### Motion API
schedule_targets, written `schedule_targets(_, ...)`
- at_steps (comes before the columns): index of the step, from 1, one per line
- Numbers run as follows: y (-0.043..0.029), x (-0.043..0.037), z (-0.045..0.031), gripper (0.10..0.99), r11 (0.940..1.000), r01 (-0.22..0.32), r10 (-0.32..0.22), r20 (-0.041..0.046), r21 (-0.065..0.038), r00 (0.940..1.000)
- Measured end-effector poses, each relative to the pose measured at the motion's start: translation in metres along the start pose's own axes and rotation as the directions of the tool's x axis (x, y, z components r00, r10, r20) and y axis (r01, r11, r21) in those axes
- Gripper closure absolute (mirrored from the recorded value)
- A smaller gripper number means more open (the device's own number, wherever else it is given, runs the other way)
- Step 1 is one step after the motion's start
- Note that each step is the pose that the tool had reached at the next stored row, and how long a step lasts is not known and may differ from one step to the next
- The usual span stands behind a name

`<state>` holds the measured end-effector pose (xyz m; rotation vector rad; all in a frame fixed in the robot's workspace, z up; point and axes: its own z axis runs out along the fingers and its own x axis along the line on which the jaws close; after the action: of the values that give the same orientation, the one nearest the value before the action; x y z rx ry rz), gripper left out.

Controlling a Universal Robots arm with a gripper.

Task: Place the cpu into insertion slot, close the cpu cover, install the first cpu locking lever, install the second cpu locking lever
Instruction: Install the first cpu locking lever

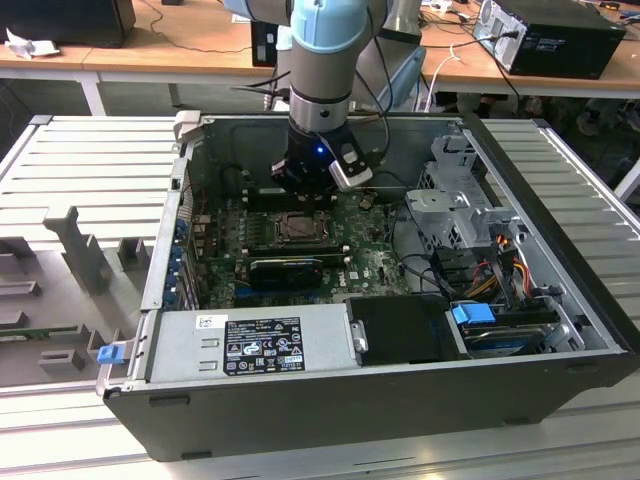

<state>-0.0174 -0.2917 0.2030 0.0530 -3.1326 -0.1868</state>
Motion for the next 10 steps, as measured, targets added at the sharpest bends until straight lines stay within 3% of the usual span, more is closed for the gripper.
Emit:
schedule_targets(5,0.0022,0.0,-0.0193,0.98,1.0,0.0,0.0,-0.0003,0.0,1.0)
schedule_targets(10,-0.0007,0.0001,-0.0198,0.98,1.0,0.0,0.0,-0.0003,0.0,1.0)
